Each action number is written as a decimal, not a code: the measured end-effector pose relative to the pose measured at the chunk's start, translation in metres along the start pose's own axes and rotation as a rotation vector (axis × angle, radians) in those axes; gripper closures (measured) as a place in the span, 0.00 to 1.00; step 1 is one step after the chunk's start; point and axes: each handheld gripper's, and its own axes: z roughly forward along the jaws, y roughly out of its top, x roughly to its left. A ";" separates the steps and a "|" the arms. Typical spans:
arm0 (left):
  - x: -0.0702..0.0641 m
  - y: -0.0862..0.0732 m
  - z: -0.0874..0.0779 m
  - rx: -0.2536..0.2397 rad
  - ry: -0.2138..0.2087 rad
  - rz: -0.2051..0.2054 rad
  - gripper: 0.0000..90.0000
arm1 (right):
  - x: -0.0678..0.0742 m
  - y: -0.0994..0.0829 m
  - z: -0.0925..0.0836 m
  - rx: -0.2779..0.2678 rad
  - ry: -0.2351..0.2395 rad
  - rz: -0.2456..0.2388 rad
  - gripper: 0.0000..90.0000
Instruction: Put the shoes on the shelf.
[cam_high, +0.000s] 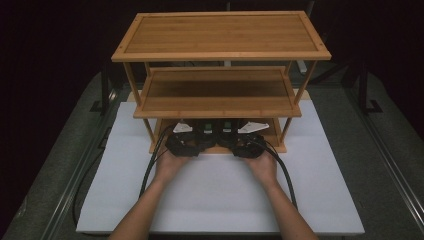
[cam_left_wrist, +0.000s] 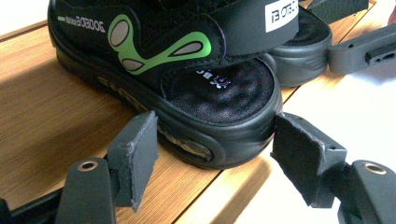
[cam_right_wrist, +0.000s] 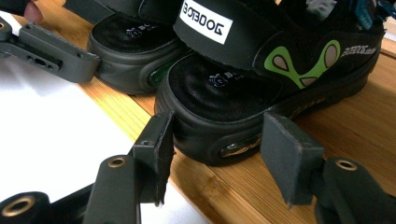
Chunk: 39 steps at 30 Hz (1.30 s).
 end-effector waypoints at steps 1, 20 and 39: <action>0.000 0.000 0.000 0.000 -0.001 -0.001 0.35 | 0.000 0.000 0.000 0.001 -0.001 -0.002 0.49; -0.012 0.002 -0.024 0.014 -0.040 -0.005 0.12 | 0.001 -0.004 -0.028 0.003 0.065 0.010 0.27; -0.016 -0.024 -0.057 0.031 -0.026 0.003 0.02 | -0.014 -0.043 -0.083 0.010 -0.005 0.042 0.12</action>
